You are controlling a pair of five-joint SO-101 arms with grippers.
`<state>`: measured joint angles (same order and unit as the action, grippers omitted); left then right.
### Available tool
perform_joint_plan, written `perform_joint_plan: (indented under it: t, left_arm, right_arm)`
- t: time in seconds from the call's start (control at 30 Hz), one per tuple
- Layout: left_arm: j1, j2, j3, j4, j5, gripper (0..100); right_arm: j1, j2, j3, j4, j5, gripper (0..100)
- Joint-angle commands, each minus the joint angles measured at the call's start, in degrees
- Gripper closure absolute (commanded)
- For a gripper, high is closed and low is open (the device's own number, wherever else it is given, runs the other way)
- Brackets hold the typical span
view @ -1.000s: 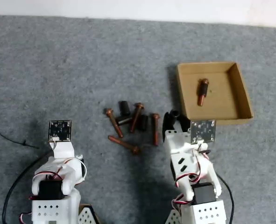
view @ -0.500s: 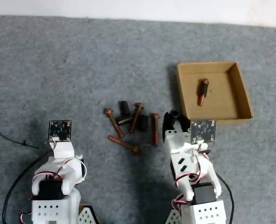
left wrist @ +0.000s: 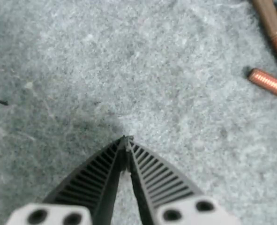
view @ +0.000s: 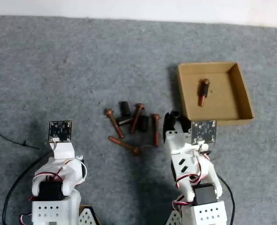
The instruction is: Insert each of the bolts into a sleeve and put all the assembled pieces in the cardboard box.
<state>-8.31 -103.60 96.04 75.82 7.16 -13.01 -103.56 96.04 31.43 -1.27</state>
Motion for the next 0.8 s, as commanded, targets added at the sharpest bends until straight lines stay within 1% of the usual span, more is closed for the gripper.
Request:
perform_joint_plan:
  t: [0.0, 0.77]
  left_arm:
    - [-0.2, -0.5, 1.2, 0.2, -0.1, 99]
    - [-0.2, -0.5, 1.2, 0.2, -0.1, 99]
  right_arm:
    - [0.7, -1.0, 8.2, 0.2, 0.7, 99.4]
    - [0.7, -1.0, 8.2, 0.2, 0.8, 99.4]
